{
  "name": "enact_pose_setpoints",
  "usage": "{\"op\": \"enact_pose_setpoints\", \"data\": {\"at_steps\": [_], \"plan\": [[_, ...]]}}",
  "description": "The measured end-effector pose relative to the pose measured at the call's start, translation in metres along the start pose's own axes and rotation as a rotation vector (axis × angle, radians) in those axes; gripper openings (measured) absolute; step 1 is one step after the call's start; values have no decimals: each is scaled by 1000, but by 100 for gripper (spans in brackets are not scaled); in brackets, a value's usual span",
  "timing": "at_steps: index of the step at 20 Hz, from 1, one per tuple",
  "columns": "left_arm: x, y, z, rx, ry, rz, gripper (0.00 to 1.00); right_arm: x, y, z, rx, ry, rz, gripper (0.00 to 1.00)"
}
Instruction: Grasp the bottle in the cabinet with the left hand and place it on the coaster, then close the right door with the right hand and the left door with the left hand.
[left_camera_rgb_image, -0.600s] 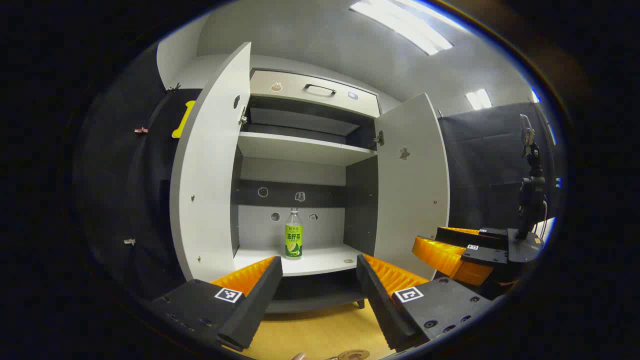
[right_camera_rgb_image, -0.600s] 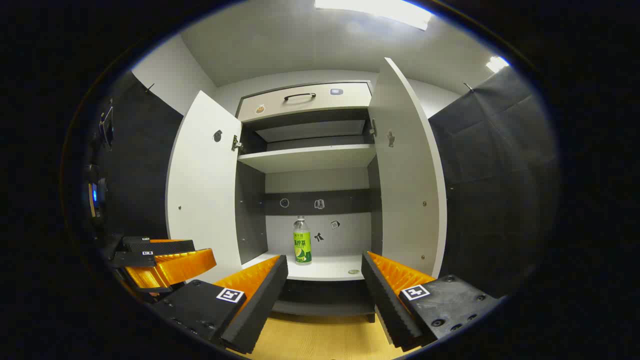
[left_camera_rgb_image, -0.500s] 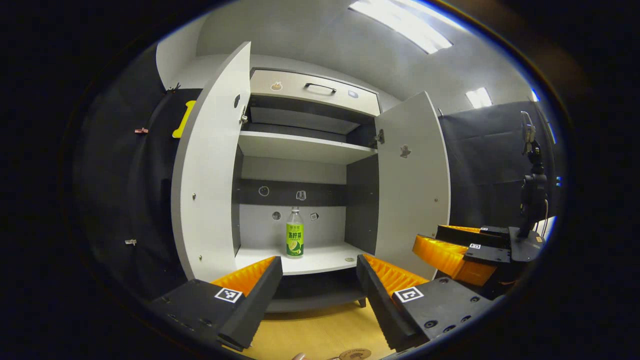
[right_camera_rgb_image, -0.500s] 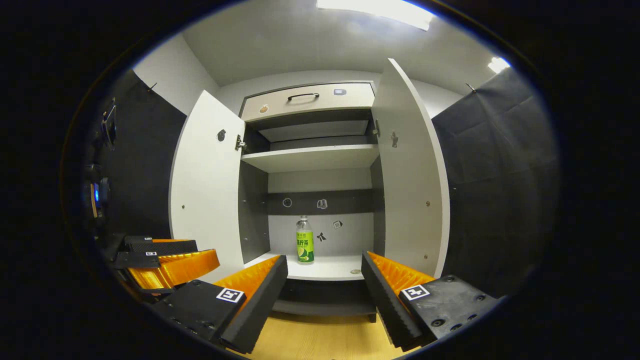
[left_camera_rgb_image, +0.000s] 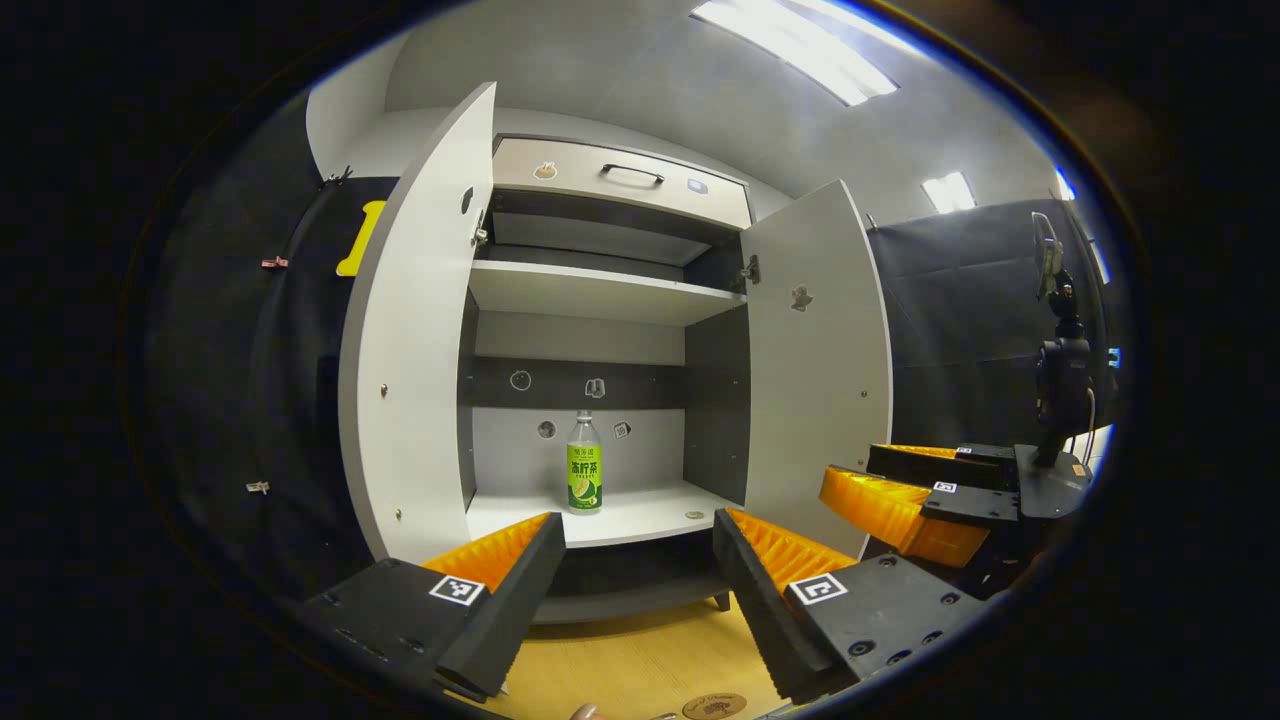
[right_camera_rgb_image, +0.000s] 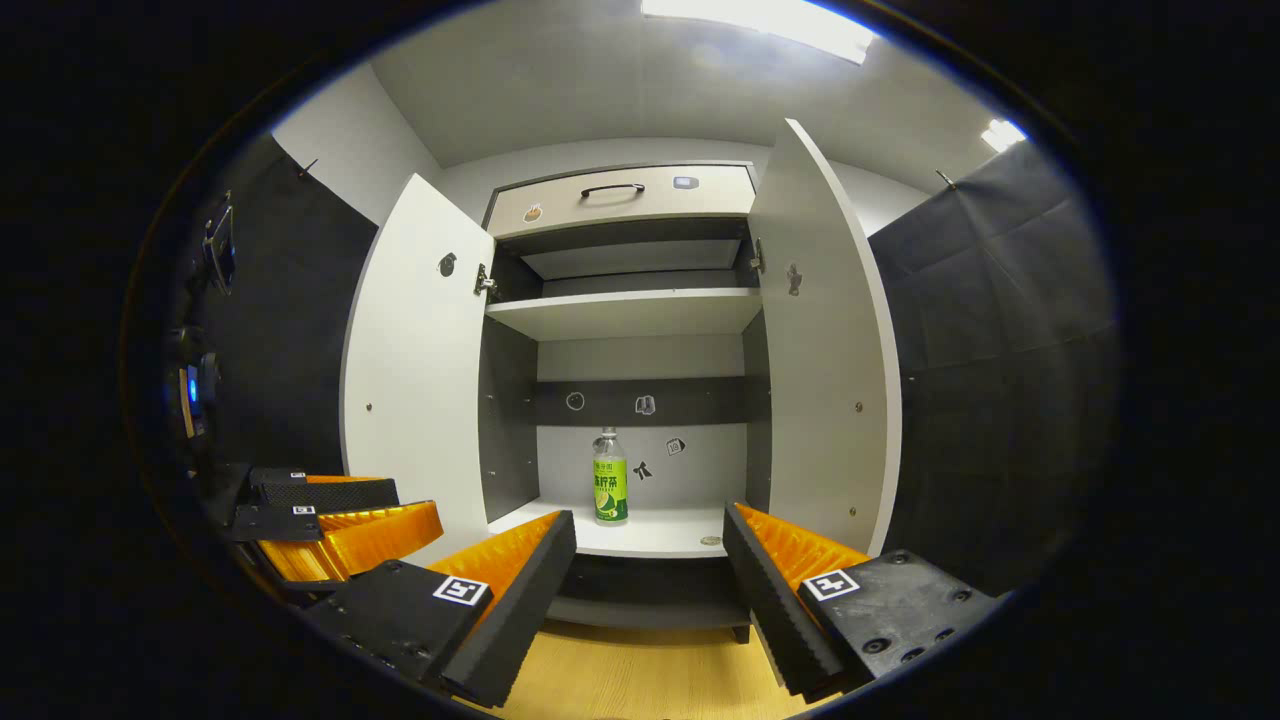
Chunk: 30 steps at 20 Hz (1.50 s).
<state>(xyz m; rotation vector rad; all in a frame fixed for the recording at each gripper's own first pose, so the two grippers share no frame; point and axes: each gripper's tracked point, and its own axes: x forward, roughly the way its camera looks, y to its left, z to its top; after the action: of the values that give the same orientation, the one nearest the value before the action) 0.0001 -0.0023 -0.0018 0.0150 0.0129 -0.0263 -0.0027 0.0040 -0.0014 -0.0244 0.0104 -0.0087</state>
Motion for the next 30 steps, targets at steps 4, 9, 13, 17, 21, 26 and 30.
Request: {"op": "enact_pose_setpoints", "data": {"at_steps": [4, 9, 13, 17, 21, 26, 30], "plan": [[0, 1, -5, 9, 16, -3, 95, -2, -7, 0, 0, 0, -23, 98], [4, 2, -9, 7, 21, -20, 94, -2, -12, -2, -3, 11, -55, 98], [7, 9, -8, 32, 15, -14, 94, -3, -9, 0, -7, 3, -67, 98], [14, 6, -11, 7, 29, -49, 95, -3, -4, 2, -24, 9, -57, 98], [30, 12, -10, 19, 27, -34, 95, 12, -7, -2, -25, 22, -46, 97], [78, 15, -5, 55, 19, -38, 95, 42, -1, -1, 6, -4, 40, 98], [140, 18, -9, 76, 28, -1, 95, 67, -3, -6, -19, -2, 107, 98]]}}
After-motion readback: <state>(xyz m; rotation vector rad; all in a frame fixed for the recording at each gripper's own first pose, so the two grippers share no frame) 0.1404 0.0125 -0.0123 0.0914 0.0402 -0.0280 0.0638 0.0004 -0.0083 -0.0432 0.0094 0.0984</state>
